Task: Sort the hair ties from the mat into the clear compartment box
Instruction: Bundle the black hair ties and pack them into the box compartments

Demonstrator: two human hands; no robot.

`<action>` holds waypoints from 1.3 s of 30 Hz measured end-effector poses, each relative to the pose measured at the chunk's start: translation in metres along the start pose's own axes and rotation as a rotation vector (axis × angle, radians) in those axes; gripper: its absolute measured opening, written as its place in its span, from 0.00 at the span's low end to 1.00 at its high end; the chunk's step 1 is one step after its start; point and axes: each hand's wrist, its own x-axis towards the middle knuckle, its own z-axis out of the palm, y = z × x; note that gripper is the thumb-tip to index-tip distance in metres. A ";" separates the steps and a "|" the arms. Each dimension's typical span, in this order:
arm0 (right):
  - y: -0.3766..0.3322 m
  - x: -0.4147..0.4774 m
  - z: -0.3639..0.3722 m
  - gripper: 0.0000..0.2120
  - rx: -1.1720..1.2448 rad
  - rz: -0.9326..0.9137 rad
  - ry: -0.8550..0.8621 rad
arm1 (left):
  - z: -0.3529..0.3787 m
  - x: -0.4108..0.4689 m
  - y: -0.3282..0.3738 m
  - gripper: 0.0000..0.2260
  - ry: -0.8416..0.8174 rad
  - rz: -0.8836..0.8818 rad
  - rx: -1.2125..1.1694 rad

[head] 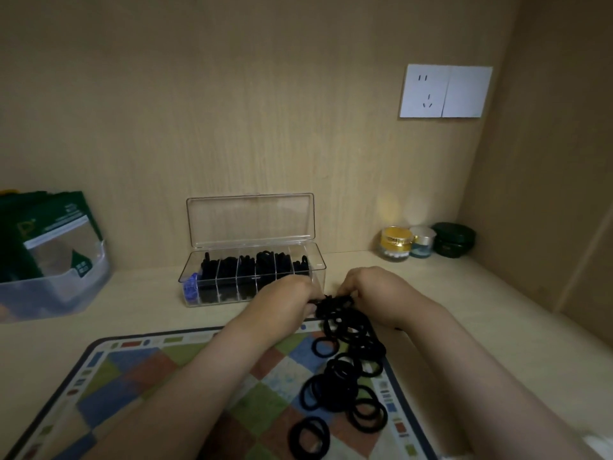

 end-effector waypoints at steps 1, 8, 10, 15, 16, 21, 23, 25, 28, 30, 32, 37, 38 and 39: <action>0.000 -0.001 0.000 0.14 0.012 0.010 0.017 | 0.001 -0.001 -0.001 0.10 0.013 -0.004 0.004; 0.006 -0.009 -0.010 0.06 0.491 0.037 0.165 | -0.010 -0.001 -0.004 0.09 -0.027 -0.124 -0.225; 0.005 -0.013 -0.015 0.06 0.724 0.048 0.149 | -0.021 0.001 -0.004 0.10 -0.018 -0.199 -0.351; -0.008 -0.019 -0.022 0.10 1.032 0.012 0.064 | -0.040 0.003 -0.001 0.09 -0.009 -0.279 -0.613; -0.013 -0.019 -0.022 0.12 1.036 -0.001 0.054 | -0.041 0.003 0.001 0.09 -0.004 -0.287 -0.661; -0.019 -0.013 -0.016 0.19 0.960 0.076 0.153 | -0.034 0.003 0.010 0.09 0.013 -0.352 -0.988; -0.020 -0.013 -0.015 0.16 0.951 0.075 0.154 | -0.031 0.003 0.012 0.09 0.057 -0.395 -1.058; -0.022 -0.015 -0.015 0.15 0.951 0.066 0.152 | -0.028 0.005 0.011 0.10 0.110 -0.437 -1.044; -0.023 -0.015 -0.017 0.17 1.005 0.061 0.178 | -0.029 0.006 0.010 0.10 0.139 -0.475 -1.089; -0.024 -0.014 -0.017 0.18 1.007 0.057 0.172 | -0.031 0.005 0.011 0.10 0.086 -0.444 -1.160; -0.028 -0.013 -0.015 0.16 0.948 0.056 0.163 | -0.033 0.004 0.012 0.11 0.010 -0.394 -1.261; -0.033 -0.011 -0.012 0.06 0.910 0.116 0.218 | -0.036 0.000 0.009 0.13 -0.041 -0.322 -1.300; -0.033 -0.010 -0.011 0.04 0.918 0.135 0.221 | -0.037 -0.001 0.007 0.11 -0.029 -0.304 -1.213; -0.033 -0.010 -0.010 0.03 0.919 0.146 0.213 | -0.039 -0.002 0.005 0.10 -0.020 -0.297 -1.133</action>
